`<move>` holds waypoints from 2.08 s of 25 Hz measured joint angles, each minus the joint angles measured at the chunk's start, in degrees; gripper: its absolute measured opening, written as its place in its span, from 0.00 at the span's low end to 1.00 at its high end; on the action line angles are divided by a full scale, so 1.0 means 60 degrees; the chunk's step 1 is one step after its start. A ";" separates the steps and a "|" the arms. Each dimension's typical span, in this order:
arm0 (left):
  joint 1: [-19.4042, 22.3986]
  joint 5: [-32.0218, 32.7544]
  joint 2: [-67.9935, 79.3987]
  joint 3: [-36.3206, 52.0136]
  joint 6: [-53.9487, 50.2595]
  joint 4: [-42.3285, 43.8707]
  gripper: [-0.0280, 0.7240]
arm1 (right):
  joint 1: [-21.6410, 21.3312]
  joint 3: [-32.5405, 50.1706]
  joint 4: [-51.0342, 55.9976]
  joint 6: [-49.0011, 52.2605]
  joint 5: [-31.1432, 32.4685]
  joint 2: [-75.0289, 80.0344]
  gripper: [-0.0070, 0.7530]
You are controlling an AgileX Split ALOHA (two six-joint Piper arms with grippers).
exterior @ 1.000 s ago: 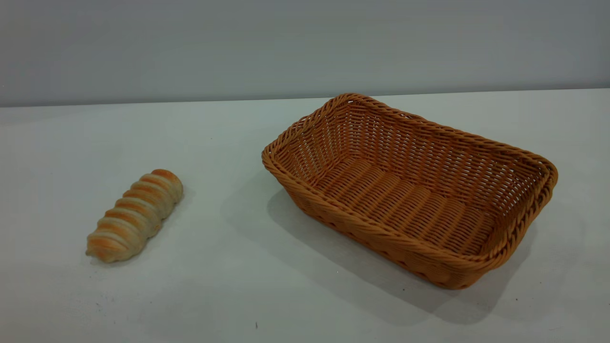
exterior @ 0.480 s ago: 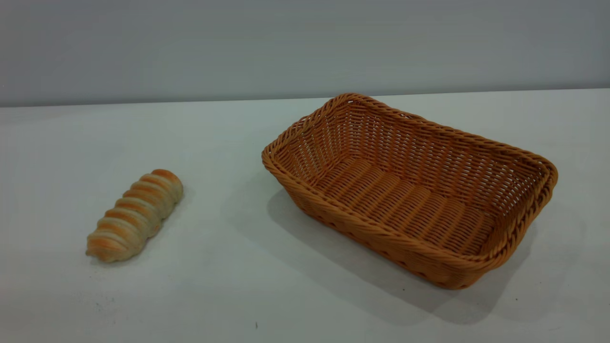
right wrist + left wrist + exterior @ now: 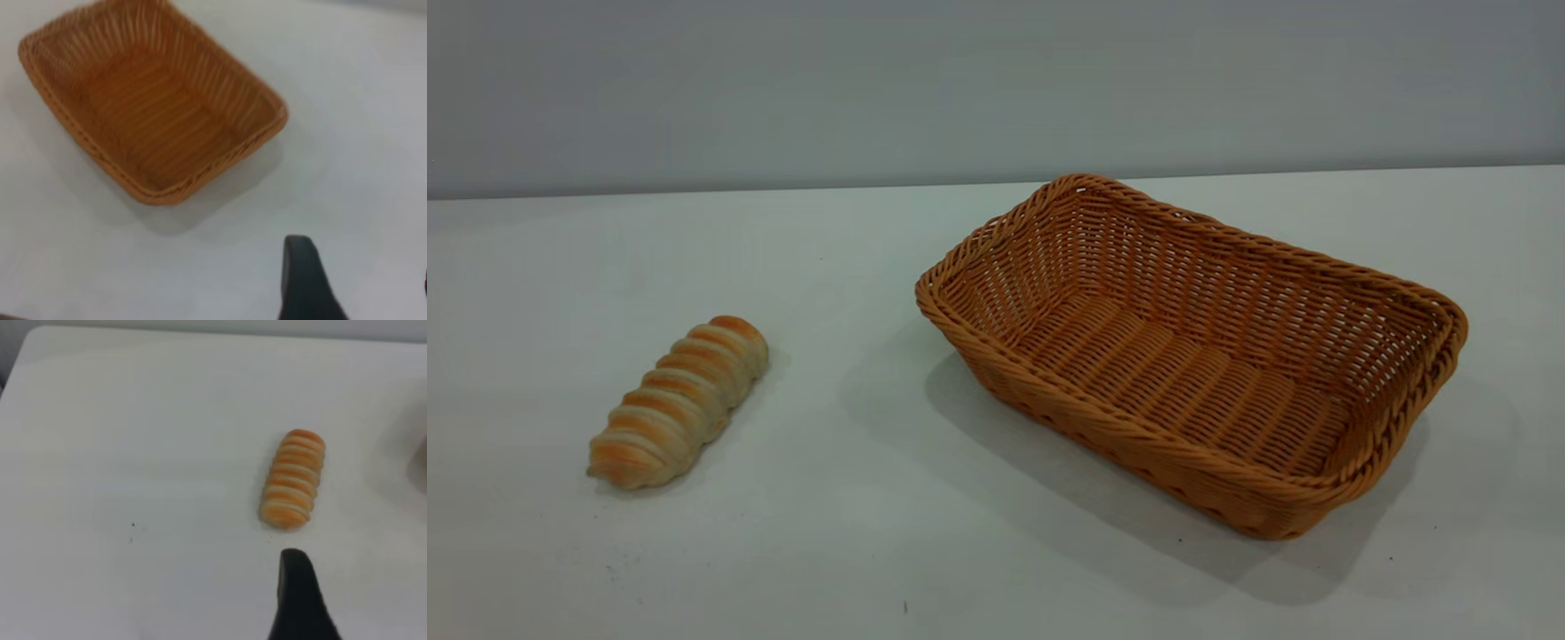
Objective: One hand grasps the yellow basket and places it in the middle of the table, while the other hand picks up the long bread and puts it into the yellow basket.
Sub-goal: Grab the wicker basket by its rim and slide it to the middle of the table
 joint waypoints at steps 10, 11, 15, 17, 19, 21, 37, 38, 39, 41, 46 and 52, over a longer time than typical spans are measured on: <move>0.0000 -0.0415 0.0885 0.0000 0.0000 0.0000 0.71 | 0.0000 -0.0166 0.2691 0.0708 -0.3999 0.6192 0.62; 0.0000 -0.0415 0.0885 0.0000 0.0000 0.0000 0.71 | 0.0000 -0.0178 0.2895 0.0524 -0.4362 0.6828 0.62; 0.0000 -0.0415 0.0885 0.0000 0.0030 0.0000 0.71 | 0.0000 -0.0206 0.3962 -0.0290 -0.5249 0.9159 0.66; 0.0000 -0.0406 0.0885 0.0000 0.0030 0.0000 0.71 | 0.0000 -0.0285 0.4608 -0.0829 -0.5476 1.0088 0.70; 0.0000 -0.0384 0.0885 0.0000 0.0030 0.0000 0.71 | 0.0000 -0.0451 0.5254 -0.1362 -0.5531 1.0906 0.72; 0.0000 -0.0310 0.0885 0.0000 0.0030 0.0000 0.71 | 0.0000 -0.0715 0.5959 -0.1979 -0.5507 1.1502 0.73; 0.0000 -0.0299 0.0885 0.0000 0.0030 0.0000 0.71 | 0.0000 -0.3118 0.8220 -0.3040 -0.5486 1.5633 0.74; 0.0000 -0.0289 0.0885 0.0000 0.0030 0.0000 0.71 | 0.0000 -0.3345 0.8310 -0.3040 -0.5477 1.5944 0.74; 0.0000 -0.0270 0.0885 0.0000 0.0030 0.0000 0.71 | 0.0000 -0.3521 0.8413 -0.3040 -0.5450 1.6180 0.73; 0.0000 -0.0261 0.0885 0.0000 0.0030 0.0000 0.71 | 0.0000 -0.3857 0.8566 -0.3040 -0.5387 1.6603 0.66; 0.0000 -0.0250 0.0885 0.0000 0.0030 0.0000 0.71 | -0.0042 -0.4131 0.8894 -0.2870 -0.5353 1.6798 0.20; 0.0000 -0.0250 0.0885 0.0000 0.0022 0.0000 0.71 | 0.0010 -0.4384 0.8616 -0.3121 -0.4948 1.6435 0.16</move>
